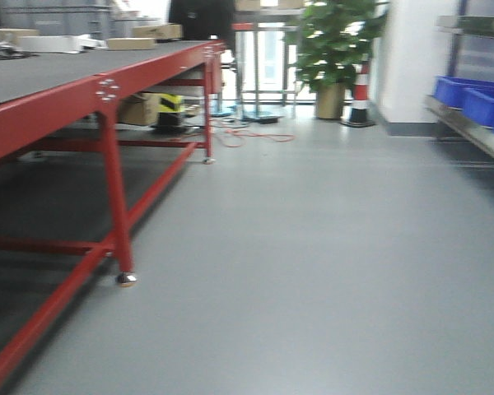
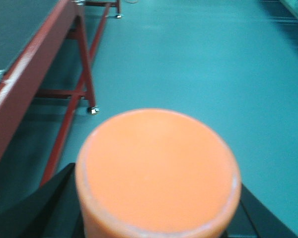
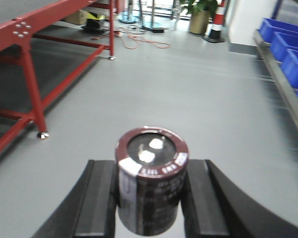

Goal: Place cylindrical capacitor in blue bin on shelf
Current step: 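Drive the base away from the table toward the bin shelf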

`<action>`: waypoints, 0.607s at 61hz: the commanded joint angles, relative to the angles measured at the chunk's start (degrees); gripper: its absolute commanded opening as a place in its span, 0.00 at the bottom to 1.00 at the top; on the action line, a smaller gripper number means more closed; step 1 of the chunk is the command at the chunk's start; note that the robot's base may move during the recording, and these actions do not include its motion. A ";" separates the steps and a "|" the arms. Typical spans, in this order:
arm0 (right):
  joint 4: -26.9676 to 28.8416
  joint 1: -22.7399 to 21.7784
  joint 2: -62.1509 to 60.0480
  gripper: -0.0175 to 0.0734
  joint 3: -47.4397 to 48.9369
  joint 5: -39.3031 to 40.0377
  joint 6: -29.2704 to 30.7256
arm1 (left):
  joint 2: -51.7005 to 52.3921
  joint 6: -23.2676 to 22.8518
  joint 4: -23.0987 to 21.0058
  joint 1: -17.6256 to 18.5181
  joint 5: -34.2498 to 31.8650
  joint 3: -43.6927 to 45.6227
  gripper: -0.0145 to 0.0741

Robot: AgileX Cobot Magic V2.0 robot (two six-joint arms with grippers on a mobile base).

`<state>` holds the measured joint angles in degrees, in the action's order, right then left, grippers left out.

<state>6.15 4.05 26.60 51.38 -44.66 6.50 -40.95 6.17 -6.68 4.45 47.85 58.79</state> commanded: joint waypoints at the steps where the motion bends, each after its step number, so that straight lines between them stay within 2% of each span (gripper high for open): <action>1: -0.35 -0.08 -0.31 0.05 0.43 1.39 0.46 | -0.07 0.20 -0.30 0.25 -1.20 0.06 0.04; 37: -0.35 -0.08 -0.31 0.05 0.43 1.39 0.46 | -0.07 0.20 -0.30 0.25 -1.20 0.06 0.04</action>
<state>6.15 4.05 26.46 51.38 -44.66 6.50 -40.95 6.17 -6.68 4.45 47.85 58.79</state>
